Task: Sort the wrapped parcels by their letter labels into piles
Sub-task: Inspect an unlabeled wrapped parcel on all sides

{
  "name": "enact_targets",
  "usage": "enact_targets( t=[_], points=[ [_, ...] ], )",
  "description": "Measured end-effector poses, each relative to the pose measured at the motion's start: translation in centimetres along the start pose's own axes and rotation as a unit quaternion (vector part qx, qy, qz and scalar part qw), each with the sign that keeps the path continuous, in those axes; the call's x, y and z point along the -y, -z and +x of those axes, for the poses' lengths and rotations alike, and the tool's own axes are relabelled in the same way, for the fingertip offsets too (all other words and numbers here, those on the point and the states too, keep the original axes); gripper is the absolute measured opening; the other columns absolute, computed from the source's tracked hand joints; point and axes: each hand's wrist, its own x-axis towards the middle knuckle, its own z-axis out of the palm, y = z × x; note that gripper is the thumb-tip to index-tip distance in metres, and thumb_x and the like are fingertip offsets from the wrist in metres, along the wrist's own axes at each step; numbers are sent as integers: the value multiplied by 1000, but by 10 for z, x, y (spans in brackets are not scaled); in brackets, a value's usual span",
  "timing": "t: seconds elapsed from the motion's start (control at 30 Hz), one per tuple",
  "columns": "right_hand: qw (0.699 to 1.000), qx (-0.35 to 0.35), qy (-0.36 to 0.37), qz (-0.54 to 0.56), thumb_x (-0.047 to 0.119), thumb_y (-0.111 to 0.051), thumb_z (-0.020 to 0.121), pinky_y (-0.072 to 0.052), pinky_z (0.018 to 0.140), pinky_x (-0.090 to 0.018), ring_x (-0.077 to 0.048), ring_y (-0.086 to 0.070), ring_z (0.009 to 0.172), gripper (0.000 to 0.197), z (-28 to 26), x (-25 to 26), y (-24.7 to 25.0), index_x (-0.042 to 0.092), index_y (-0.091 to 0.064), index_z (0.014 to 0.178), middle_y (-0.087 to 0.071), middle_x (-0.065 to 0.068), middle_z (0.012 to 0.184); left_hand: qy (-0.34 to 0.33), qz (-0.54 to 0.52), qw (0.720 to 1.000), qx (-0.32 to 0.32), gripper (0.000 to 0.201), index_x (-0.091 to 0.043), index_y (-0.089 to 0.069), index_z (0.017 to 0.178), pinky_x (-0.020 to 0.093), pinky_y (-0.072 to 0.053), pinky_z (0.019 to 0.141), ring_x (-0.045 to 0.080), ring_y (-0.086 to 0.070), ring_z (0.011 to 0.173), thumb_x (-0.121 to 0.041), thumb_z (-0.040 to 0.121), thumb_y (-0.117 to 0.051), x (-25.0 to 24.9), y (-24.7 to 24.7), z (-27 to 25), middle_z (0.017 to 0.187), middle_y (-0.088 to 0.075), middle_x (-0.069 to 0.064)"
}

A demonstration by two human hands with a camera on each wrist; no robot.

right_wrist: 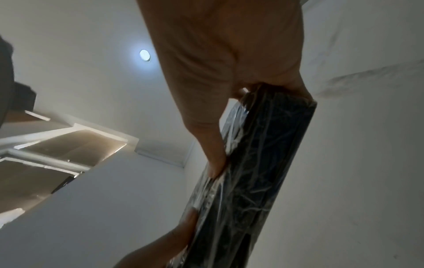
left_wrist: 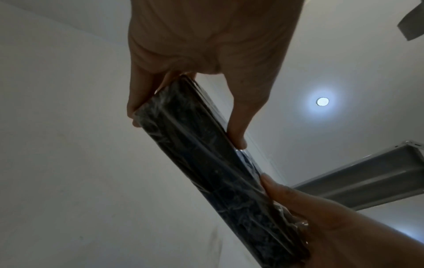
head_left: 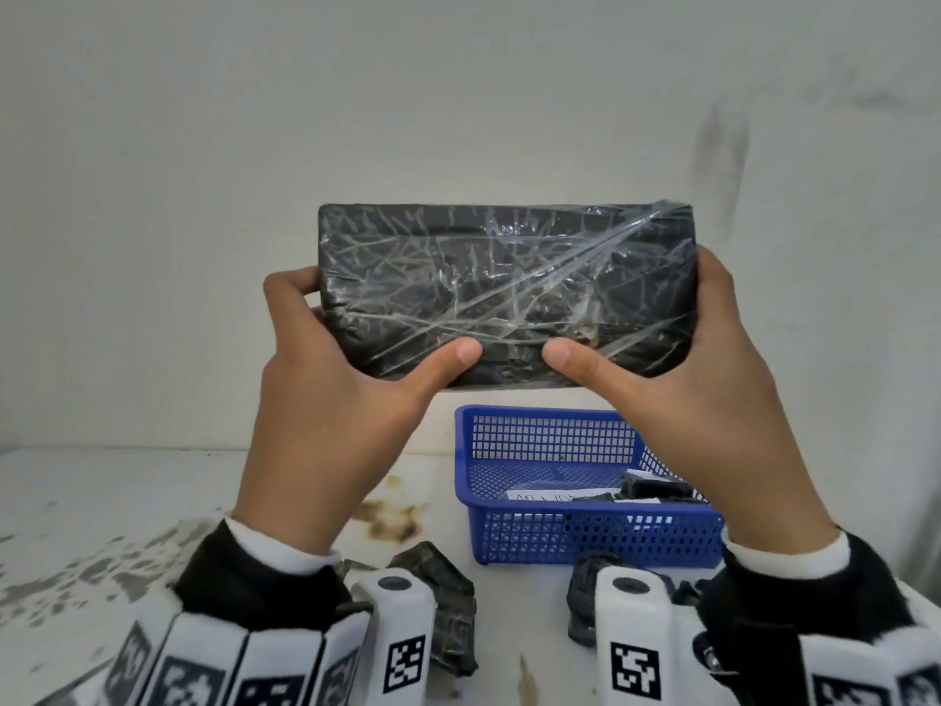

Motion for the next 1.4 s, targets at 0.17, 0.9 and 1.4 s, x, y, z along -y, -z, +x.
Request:
enact_targets(
  t=[0.17,0.9,1.4],
  points=[
    [1000,-17,7,-6,61,-85,55,-39,89,-5,8,-55,113,95,-3,2,-8,51,-30,132,-53,31,122,-8,-16,1000,-5,81,-25,-27,112,-4,-39,62,-29,-53,74,-43,58,-84,3,-5,0,95,-49,-29],
    [998,-32,-9,46,53,-68,78,-39,69,5,25,-57,89,62,0,-2,-6,43,-36,130,-60,31,107,3,-57,998,-4,83,-31,-23,140,-7,-38,73,-25,-54,91,-44,74,-72,6,-4,1,112,-52,-30],
    [995,-21,-43,87,62,-61,73,-58,76,-18,3,-68,92,60,3,-4,-5,39,-41,125,-67,11,114,-23,-76,996,-32,50,-34,-33,138,20,-45,93,-8,-57,107,-40,93,-56,8,5,5,119,-58,-21]
  ],
)
